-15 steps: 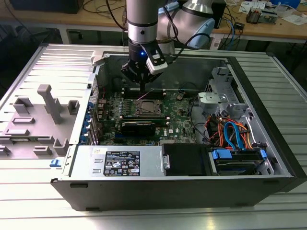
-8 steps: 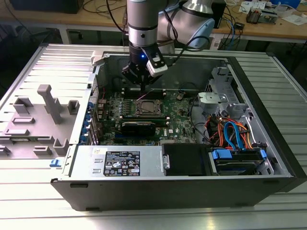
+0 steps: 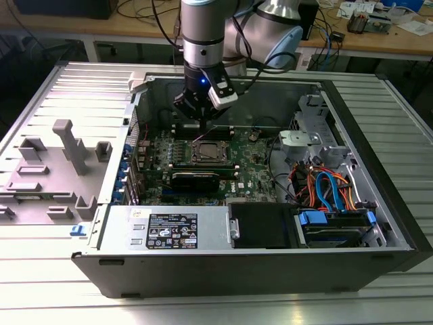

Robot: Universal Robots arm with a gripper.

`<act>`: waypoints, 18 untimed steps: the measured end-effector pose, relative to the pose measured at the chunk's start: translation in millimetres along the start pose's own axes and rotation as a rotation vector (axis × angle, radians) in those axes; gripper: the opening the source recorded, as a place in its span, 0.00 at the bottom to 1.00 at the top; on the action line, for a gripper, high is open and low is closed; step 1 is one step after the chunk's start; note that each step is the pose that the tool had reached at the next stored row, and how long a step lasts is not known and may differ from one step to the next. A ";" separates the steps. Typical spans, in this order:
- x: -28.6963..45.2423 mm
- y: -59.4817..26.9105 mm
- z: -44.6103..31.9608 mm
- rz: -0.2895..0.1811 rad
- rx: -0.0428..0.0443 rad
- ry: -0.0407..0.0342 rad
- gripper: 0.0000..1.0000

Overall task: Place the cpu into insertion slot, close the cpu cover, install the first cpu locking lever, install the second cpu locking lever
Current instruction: 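Install the first cpu locking lever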

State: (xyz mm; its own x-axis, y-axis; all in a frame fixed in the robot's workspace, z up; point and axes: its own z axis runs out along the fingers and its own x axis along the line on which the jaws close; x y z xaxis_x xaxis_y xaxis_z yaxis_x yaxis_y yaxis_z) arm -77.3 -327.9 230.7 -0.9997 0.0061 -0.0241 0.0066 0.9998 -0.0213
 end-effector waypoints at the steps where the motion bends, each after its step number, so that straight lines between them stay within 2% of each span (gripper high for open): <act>1: -1.2 0.3 0.6 0.000 0.0019 0.0000 0.11; 11: -8.5 1.0 3.2 0.000 0.0149 0.0000 0.11; 18: -18.1 1.8 5.5 -0.001 0.0265 -0.0002 0.11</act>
State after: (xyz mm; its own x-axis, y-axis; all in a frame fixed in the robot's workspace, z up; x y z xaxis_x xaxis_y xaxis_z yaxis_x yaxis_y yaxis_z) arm -59.1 -326.3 225.6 -0.9997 0.0054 -0.0243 0.0066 0.9988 -0.0478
